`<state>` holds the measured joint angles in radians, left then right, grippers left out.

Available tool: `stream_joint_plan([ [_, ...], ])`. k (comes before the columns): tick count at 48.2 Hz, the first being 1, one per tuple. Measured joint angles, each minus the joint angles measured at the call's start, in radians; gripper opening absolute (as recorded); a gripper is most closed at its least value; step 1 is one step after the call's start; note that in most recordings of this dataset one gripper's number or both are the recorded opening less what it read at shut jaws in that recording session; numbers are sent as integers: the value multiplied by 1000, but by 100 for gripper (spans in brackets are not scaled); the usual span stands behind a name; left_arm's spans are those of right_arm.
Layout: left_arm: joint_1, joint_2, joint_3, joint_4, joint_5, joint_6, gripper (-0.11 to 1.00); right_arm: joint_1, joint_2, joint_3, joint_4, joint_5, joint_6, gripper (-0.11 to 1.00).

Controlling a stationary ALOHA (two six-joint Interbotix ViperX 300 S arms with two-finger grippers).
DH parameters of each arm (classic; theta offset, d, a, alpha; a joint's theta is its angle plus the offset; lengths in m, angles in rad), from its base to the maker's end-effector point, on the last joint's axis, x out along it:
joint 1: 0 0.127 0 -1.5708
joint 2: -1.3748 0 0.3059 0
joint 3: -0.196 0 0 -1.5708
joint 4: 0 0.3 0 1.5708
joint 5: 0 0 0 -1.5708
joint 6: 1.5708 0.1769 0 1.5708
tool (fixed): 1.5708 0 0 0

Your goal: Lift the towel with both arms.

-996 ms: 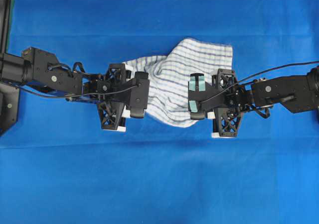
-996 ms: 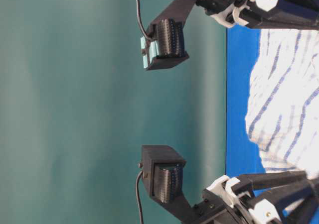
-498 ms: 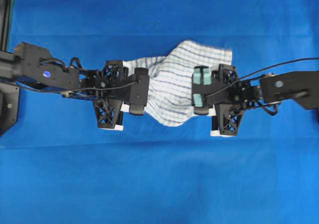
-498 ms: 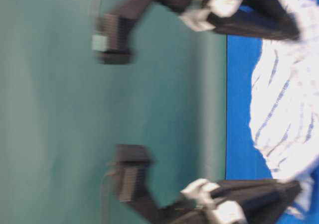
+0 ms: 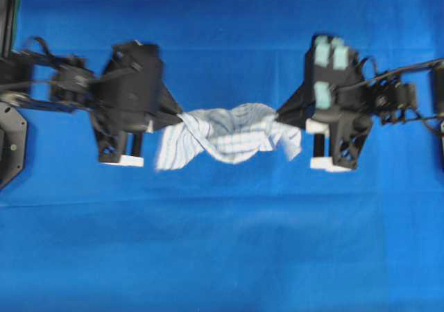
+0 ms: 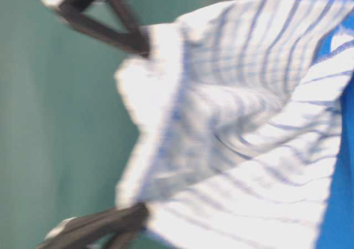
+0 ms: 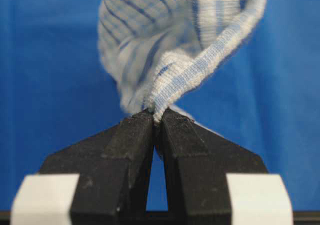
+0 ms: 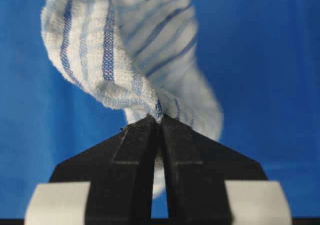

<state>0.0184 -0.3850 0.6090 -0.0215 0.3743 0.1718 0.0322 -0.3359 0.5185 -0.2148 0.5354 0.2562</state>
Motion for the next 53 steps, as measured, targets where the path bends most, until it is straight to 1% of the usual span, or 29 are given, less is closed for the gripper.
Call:
stream_joint_plan([
  [11,6,-117,-75,0,94,0,3,-12,-61,-127,-38,98,-8,5],
  [18,28,-161,-153,0,181,0,3,-14,-74,-221,-64,164,-9,5],
  [26,46,-173,-247,0,270,0,3,-15,-75,-316,-84,222,-11,5],
  [33,48,-173,-333,0,327,2,3,-15,-75,-388,-100,259,-14,5],
  [41,48,-173,-399,0,365,2,3,-15,-75,-436,-101,276,-21,5],
  [48,49,-163,-405,2,377,3,3,-15,-77,-440,-103,279,-35,5],
  [53,48,-160,-405,2,377,28,3,-15,-77,-440,-103,284,-44,5],
])
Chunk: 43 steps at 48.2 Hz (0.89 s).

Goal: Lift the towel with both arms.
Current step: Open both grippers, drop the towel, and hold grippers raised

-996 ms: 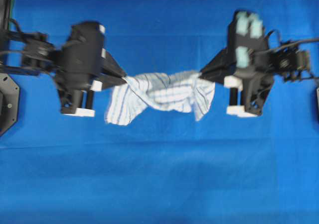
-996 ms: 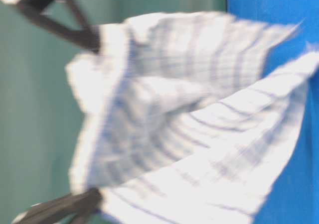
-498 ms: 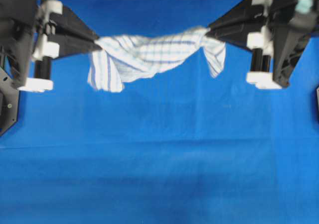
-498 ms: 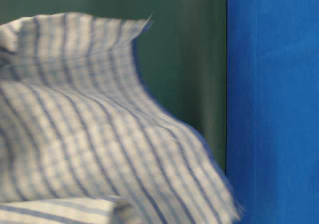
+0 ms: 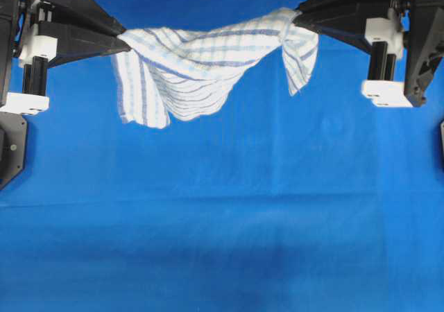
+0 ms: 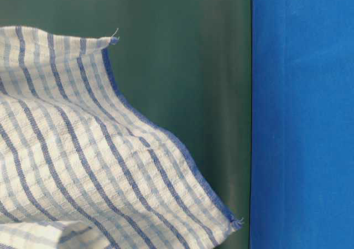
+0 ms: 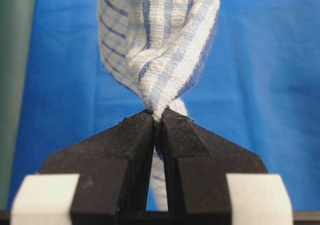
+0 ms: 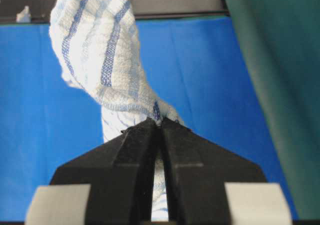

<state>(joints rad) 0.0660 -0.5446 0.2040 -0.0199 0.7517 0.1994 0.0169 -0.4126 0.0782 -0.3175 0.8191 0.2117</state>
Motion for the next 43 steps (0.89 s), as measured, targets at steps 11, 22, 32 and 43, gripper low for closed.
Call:
stream_joint_plan([
  [11,5,2,0,2,-8,15,8,-2,-14,11,0,9,-12,6],
  [22,8,-2,11,3,-41,-18,73,-17,-18,17,-2,12,-3,60],
  [32,8,-17,26,3,-44,-23,89,-18,-18,20,-14,12,-2,64],
  [43,8,-21,101,3,-71,-25,89,-18,-18,87,-14,5,11,64],
])
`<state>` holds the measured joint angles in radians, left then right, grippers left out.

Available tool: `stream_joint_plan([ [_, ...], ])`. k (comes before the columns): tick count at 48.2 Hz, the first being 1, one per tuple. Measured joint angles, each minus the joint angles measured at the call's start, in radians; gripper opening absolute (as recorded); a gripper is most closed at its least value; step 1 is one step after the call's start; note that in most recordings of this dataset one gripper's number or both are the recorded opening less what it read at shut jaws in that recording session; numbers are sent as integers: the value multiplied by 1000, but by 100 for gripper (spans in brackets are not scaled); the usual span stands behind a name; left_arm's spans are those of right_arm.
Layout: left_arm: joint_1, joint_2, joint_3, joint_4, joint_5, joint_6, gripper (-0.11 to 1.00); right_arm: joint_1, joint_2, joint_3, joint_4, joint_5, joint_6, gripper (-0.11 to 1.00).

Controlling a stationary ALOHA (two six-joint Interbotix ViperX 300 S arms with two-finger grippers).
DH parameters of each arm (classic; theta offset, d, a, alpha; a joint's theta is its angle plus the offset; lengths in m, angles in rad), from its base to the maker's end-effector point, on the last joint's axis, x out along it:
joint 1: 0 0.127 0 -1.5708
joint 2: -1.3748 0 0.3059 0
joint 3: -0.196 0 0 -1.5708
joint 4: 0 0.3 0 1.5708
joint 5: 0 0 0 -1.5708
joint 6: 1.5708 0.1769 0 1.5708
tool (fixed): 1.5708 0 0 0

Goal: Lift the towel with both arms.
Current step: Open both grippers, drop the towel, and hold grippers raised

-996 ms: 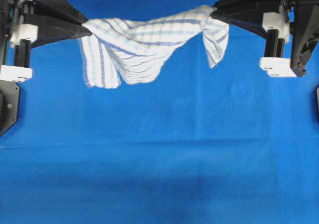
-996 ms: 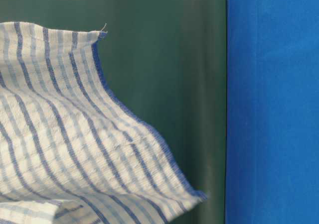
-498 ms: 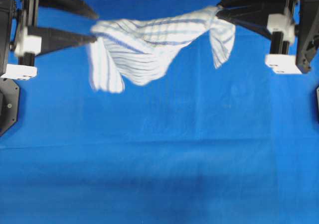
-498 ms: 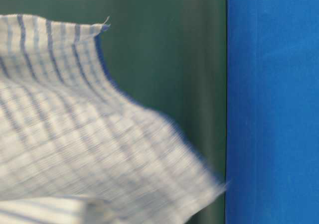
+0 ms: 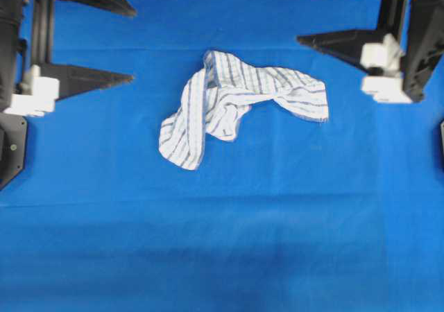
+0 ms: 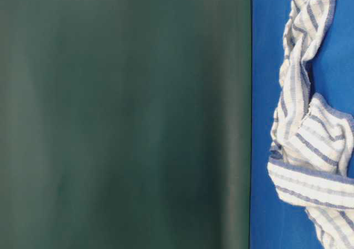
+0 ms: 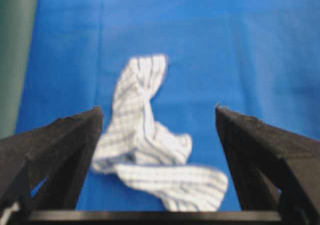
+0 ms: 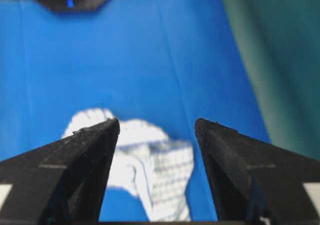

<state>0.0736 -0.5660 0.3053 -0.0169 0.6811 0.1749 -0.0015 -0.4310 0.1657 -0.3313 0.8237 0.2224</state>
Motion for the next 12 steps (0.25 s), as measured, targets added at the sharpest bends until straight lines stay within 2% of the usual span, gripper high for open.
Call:
stream_joint_plan([
  [12,2,3,169,0,-166,3,89,-6,-3,146,-2,-100,32,64],
])
